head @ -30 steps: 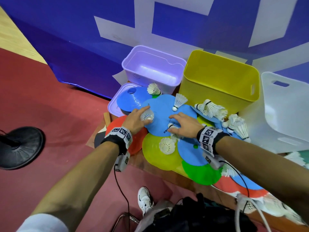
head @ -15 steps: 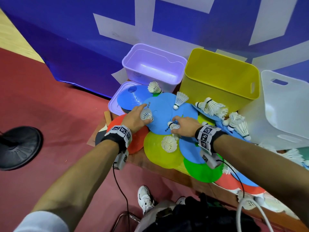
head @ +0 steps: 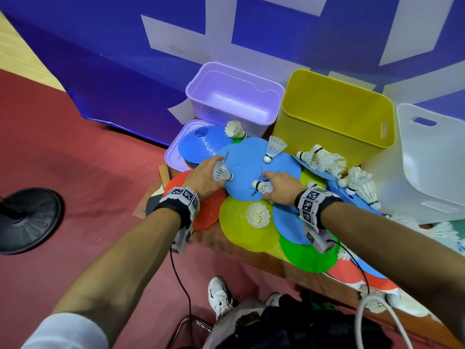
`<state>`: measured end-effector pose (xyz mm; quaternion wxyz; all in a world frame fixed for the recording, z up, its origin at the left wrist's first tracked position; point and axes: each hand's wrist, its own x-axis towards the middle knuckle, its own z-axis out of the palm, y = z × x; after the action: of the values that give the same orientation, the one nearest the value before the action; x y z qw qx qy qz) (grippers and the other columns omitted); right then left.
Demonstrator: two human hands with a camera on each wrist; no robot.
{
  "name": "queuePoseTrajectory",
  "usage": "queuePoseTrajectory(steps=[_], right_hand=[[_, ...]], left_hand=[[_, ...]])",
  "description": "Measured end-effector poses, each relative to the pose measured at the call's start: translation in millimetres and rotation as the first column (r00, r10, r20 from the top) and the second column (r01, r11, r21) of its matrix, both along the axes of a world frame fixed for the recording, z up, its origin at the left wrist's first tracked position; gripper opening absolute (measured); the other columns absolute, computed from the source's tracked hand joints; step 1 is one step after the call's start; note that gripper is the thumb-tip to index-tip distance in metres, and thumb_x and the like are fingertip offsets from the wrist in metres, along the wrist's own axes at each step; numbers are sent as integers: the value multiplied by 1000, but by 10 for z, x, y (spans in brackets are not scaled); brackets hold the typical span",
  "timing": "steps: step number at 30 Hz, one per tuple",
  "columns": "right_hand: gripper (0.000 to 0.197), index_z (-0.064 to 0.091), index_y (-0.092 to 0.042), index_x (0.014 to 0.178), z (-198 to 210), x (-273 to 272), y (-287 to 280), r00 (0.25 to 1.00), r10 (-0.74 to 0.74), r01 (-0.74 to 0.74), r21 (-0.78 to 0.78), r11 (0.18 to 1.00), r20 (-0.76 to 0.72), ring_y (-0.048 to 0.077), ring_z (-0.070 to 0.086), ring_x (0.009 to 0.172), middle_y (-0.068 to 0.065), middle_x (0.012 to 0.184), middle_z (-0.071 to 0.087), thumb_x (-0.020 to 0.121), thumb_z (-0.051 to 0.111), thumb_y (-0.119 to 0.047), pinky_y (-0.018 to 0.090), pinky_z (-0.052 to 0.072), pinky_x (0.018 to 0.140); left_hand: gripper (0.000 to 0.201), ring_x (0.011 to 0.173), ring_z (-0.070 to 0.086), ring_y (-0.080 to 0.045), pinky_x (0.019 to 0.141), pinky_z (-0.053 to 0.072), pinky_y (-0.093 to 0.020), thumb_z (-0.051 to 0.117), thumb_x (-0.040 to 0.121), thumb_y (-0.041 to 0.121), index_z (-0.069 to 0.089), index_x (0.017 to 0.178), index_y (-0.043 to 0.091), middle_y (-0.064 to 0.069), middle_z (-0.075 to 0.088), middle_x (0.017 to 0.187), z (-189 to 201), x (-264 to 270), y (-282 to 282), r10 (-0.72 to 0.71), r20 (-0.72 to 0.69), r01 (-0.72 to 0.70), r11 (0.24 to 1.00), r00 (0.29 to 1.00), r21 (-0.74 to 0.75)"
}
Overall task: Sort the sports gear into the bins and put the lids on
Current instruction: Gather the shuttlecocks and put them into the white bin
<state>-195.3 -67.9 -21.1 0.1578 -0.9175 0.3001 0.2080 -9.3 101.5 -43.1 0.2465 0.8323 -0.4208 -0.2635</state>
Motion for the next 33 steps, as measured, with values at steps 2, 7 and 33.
queuePoseTrajectory(steps=[2,7,33], right_hand=[[58,40,-23,140,6,5,-1,1000,5,-5,-4,1000,-2,28,53,115,7,133,55,88,63,-36,37,45,86],[59,39,-25,141,151,-32,-60,997,10,-9,-16,1000,83,26,53,118,4,135,54,88,62,-36,37,46,88],[51,51,-20,131,1187,-2331,-1411,731,-312,444,-77,893,607,22,52,111,3,122,57,84,67,-32,36,45,87]], left_hand=[[63,114,53,-30,91,42,-36,67,86,30,38,142,28,-10,49,134,23,7,-12,9,11,-9,1000,1000,-5],[60,110,56,-29,88,43,-34,66,84,31,41,138,31,-5,54,131,98,-19,-74,-5,7,5,1000,1000,-29],[52,87,62,-20,79,53,-37,73,80,50,50,122,29,0,64,106,1132,-1837,-2066,-307,117,326,921,944,-213]])
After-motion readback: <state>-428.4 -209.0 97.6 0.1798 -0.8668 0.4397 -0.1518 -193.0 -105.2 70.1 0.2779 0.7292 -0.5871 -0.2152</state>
